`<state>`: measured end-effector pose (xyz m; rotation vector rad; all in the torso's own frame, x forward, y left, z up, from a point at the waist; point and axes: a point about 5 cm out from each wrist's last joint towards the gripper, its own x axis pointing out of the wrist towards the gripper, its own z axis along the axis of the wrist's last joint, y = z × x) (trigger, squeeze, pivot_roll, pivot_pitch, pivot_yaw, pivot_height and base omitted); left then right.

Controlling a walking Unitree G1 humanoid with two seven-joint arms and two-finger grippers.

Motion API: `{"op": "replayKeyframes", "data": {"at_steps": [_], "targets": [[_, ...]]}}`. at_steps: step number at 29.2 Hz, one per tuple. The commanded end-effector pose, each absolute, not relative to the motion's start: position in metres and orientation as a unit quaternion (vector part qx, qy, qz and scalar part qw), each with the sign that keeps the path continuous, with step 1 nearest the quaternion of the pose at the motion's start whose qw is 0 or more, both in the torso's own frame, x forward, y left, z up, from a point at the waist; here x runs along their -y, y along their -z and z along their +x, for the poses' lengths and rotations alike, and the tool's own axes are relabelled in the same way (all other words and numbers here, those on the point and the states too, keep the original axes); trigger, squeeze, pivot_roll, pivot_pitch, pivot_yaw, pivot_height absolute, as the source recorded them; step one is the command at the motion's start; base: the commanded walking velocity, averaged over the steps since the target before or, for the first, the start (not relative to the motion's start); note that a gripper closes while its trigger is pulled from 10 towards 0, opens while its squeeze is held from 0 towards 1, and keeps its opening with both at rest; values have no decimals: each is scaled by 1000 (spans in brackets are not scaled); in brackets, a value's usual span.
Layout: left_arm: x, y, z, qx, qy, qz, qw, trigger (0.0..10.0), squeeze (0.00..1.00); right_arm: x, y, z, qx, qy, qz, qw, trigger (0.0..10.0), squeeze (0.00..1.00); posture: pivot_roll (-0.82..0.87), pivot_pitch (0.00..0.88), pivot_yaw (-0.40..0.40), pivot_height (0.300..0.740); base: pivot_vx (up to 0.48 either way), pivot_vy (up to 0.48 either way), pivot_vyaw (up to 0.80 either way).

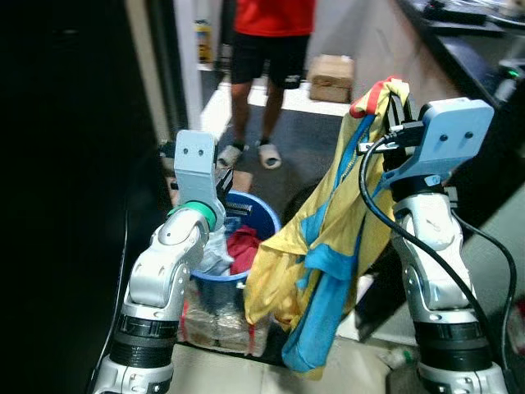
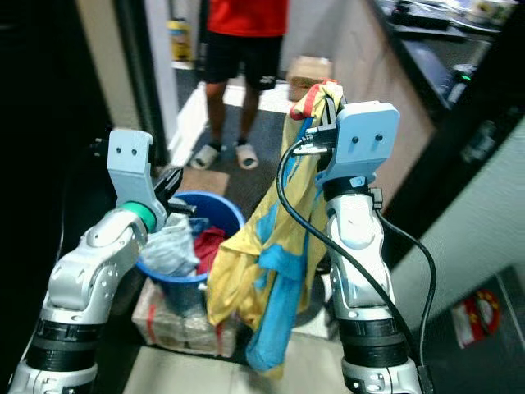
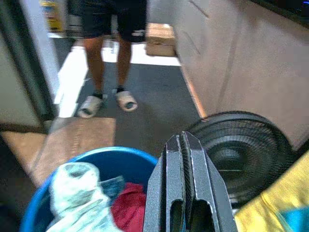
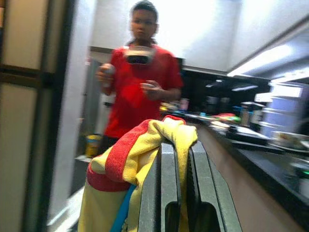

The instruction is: Clothes washing

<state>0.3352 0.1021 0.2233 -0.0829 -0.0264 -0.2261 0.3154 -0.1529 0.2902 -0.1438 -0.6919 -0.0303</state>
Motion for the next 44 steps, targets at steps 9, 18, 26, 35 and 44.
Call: {"op": "replayKeyframes", "data": {"at_steps": [9,18,26,35,44], "targets": [[-105,-226,336,17,109,-38,993,10000,0,153,-305,311,360,20,-49,931,10000,0,91,0,21,740,0,0,-800],[-105,-226,336,17,108,-37,993,10000,0,153,-304,313,354,23,-43,934,10000,0,92,0,23,740,0,0,-800],[-105,-226,336,16,109,-37,993,10000,0,155,-301,316,338,28,-38,940,10000,0,90,0,25,740,0,0,-400],[-104,-225,336,14,111,-37,993,10000,0,156,-301,316,337,29,-40,940,10000,0,85,0,25,740,0,0,-800],[-103,-224,336,13,114,-38,993,10000,0,154,-300,315,335,26,-42,941,10000,0,83,0,27,740,0,0,-800]]}}
